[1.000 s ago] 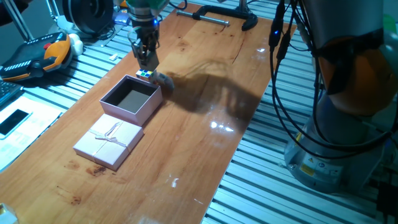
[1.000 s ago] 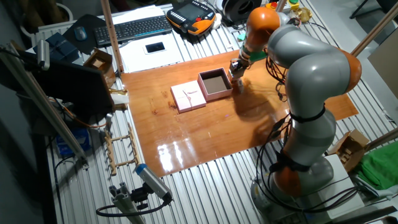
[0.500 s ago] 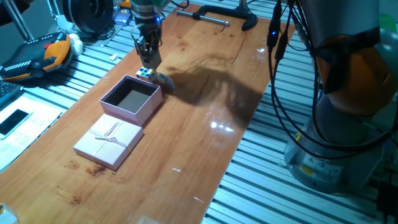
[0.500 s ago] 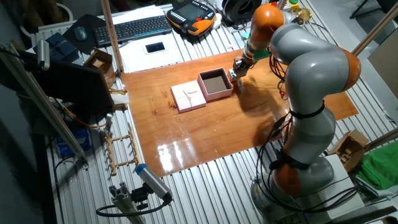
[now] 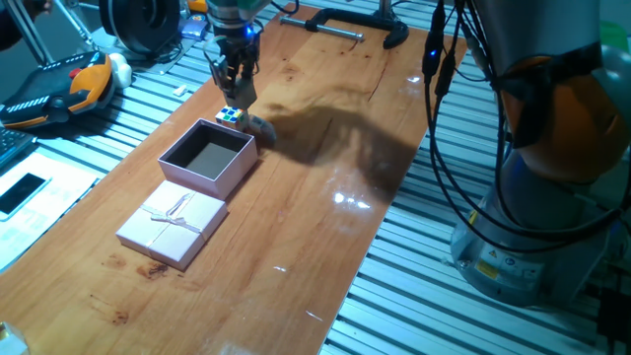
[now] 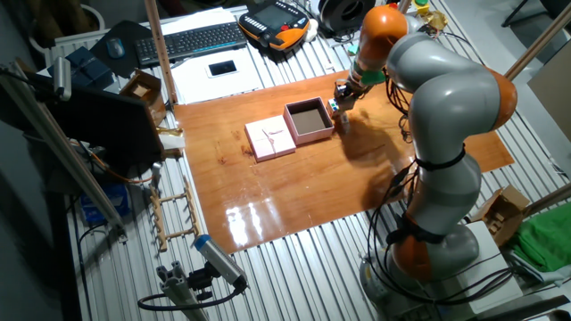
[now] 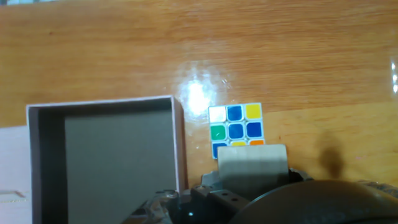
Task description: Take everything out of the gift box
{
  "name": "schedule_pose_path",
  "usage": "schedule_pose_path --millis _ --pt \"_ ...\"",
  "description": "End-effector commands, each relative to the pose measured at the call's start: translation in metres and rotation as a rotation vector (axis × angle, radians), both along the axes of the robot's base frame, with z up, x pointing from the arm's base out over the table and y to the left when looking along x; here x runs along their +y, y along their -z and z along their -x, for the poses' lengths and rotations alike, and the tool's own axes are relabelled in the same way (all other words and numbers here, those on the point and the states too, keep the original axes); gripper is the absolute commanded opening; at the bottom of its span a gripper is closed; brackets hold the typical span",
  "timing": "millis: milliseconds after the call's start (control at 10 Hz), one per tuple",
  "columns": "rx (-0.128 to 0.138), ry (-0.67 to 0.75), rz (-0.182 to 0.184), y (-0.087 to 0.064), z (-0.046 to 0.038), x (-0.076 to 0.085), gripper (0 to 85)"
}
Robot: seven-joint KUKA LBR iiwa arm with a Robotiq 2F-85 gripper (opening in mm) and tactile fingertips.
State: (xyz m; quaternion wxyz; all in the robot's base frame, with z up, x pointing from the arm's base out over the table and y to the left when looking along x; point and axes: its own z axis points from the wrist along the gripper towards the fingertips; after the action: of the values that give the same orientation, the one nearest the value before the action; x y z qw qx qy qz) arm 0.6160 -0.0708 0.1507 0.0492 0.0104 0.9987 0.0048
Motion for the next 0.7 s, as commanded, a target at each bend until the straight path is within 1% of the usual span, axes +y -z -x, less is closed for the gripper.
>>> schedule_pose_path --millis 0,100,200,300,500,600 --pt "-0.003 -0.068 -0.011 0.001 0.0013 -0.004 1.0" --pt "-0.006 -0.1 -0.003 0.002 0.0014 -0.011 1.0" --pt "-0.007 -0.088 -0.004 0.001 0.0011 -0.019 1.0" --pt "-0.007 -0.064 0.009 0.0 0.0003 -0.026 1.0" --pt "-0.006 -0.022 0.02 0.002 -0.0013 -0.045 1.0" --pt "-0.006 -0.022 0.008 0.006 -0.0011 -0.055 1.0"
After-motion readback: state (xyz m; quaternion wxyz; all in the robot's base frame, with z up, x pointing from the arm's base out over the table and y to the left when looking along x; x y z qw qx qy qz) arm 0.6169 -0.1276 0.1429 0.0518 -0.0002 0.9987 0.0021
